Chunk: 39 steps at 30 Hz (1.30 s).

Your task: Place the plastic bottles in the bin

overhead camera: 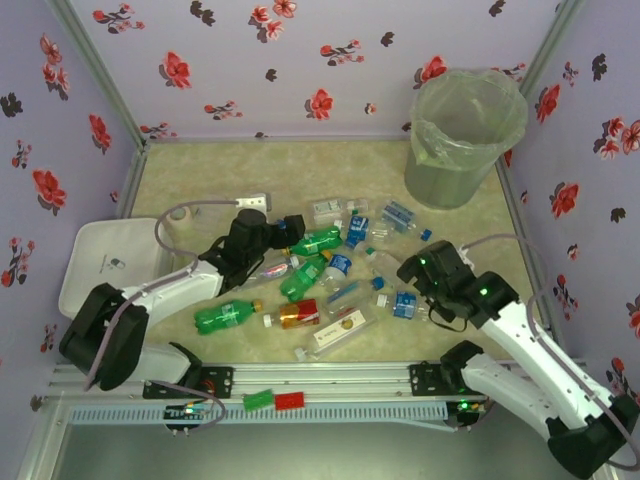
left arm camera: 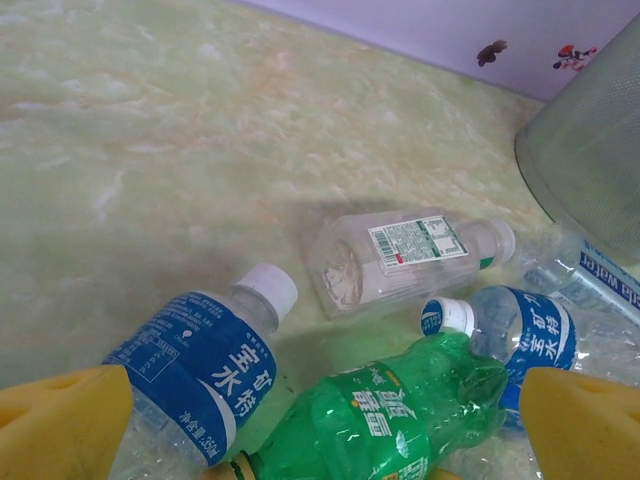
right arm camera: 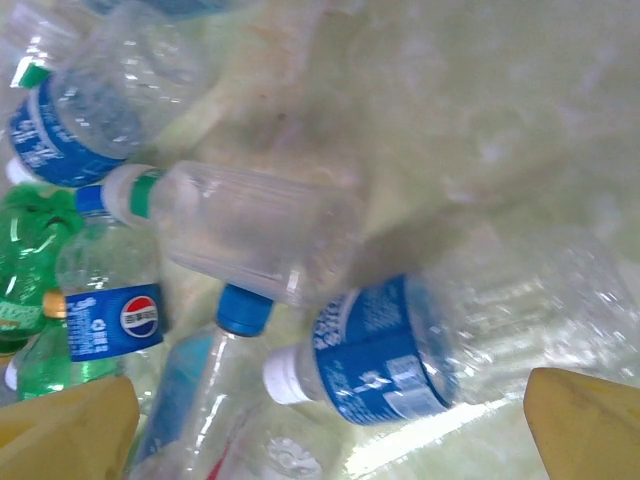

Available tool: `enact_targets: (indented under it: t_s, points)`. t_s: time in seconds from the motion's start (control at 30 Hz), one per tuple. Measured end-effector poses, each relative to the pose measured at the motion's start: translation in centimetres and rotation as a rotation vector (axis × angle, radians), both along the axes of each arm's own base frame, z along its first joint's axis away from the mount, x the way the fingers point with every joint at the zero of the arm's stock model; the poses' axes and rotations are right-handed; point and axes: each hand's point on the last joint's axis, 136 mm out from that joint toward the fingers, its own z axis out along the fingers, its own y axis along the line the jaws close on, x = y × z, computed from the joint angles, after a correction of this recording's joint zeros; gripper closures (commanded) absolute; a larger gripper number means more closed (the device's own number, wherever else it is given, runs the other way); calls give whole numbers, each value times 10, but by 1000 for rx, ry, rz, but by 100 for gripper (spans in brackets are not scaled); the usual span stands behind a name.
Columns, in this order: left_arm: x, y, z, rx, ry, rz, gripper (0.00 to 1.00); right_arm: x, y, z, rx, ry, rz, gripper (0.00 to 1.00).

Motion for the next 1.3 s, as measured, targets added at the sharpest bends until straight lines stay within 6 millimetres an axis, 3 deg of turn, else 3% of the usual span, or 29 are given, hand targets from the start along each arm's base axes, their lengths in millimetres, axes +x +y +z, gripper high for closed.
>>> enact_targets:
  t_s: [0.17, 0.3, 0.6, 0.83, 1.13, 1.3]
  points:
    - [-1, 2, -1, 16, -6, -3, 0, -22, 0, -41, 73, 118, -101, 0]
    - [-7, 10, -1, 44, -17, 0, 0, -25, 6, -64, 136, 167, -175, 0]
    - [-17, 32, 12, 104, -91, 28, 0, -4, 16, -73, 198, 158, -259, 1]
    - [-20, 38, 16, 121, -115, 41, 0, 3, 7, -91, 155, 192, -288, 1]
    - [-26, 47, 8, 140, -105, 60, 0, 13, -1, -103, 117, 193, -278, 11]
    - [-26, 50, 13, 135, -120, 71, 0, 18, -2, -101, 101, 166, -256, 22]
